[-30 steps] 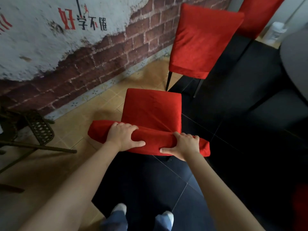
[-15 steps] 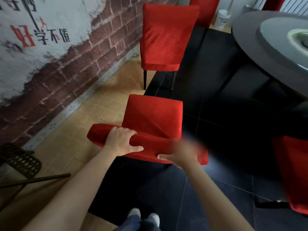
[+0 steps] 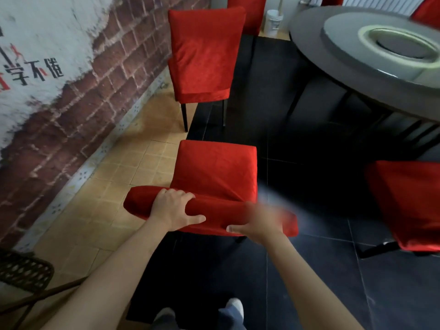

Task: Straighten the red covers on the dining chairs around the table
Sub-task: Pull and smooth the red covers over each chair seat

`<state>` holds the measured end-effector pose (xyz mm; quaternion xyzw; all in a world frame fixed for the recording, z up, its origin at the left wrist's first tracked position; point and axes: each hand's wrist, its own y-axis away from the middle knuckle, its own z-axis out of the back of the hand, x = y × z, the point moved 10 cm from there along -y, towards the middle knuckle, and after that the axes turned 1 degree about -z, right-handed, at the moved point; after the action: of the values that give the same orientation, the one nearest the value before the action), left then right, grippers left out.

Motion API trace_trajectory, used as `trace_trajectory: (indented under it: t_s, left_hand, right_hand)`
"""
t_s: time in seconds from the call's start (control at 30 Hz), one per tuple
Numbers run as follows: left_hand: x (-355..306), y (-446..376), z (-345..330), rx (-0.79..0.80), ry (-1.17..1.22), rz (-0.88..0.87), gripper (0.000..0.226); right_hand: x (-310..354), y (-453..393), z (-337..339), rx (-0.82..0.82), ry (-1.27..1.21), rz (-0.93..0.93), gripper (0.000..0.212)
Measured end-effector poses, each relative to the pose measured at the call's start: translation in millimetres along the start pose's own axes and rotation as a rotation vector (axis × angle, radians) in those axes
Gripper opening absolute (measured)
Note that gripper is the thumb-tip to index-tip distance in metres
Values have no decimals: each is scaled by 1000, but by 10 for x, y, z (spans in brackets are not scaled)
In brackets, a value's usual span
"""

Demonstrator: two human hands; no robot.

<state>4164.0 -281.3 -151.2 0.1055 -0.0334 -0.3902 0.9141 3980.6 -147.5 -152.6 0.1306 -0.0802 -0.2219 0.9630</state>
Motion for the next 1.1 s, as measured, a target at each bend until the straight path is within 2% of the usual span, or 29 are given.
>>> trace_trajectory:
  t_s: [0.37, 0.8, 1.1]
  left_hand:
    - [45, 198, -22, 24, -32, -262, 94]
    - [94, 366, -71, 35, -56, -390, 105]
    - [165, 481, -119, 42, -87, -566, 105]
  right_hand:
    - [267, 691, -231, -27, -81, -274, 95]
    - [547, 1131, -392, -27, -108, -402, 102]
    - [913, 1552, -495, -72, -125, -596, 101]
